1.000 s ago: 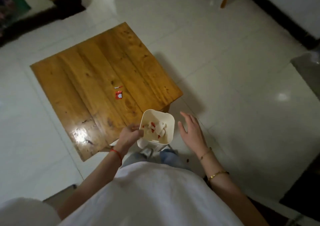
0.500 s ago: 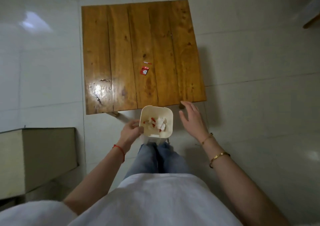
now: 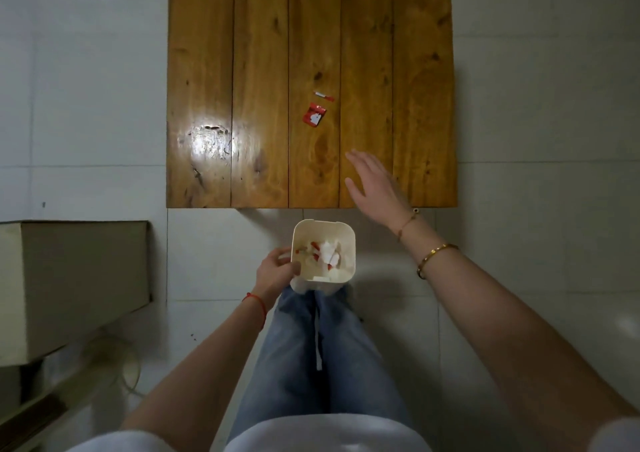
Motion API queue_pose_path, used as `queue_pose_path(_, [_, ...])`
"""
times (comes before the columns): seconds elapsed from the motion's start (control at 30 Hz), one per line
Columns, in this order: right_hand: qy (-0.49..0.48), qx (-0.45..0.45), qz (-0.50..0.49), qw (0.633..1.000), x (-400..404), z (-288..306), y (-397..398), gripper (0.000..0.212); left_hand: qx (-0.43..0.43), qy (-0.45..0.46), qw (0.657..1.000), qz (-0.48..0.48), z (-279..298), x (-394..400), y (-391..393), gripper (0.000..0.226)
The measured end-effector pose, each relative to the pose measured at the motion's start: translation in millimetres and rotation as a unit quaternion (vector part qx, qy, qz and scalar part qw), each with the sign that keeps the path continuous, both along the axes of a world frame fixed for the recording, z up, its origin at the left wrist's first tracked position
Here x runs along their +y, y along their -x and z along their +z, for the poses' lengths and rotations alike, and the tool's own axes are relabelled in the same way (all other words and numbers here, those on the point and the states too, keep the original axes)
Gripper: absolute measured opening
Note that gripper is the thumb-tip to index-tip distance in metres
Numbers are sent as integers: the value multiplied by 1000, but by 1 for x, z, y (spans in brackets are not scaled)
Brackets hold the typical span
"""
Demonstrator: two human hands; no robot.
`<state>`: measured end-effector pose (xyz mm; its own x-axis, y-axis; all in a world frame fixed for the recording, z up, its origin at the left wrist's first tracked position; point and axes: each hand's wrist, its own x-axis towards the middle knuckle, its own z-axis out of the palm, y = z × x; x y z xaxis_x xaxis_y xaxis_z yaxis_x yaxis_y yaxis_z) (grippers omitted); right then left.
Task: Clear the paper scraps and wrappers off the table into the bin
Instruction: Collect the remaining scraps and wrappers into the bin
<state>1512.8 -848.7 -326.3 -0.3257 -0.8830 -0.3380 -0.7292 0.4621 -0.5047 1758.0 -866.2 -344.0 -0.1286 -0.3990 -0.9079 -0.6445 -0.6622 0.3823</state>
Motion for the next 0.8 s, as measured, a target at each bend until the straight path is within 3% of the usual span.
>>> queue_pose_path(0.47, [-43,72,53,995,-137,-99,46,60,-20,16,998,50,-99,-18,9,49])
queue_pose_path(0.63, [-61,105,144,982,-143,-124,45,59,-19,23,998,53,-112,-23,10,50])
queue_pose_path(0.8, [3,101,182,978,-111,-130,22,52,-28,21,998,61,-112,-29,9,53])
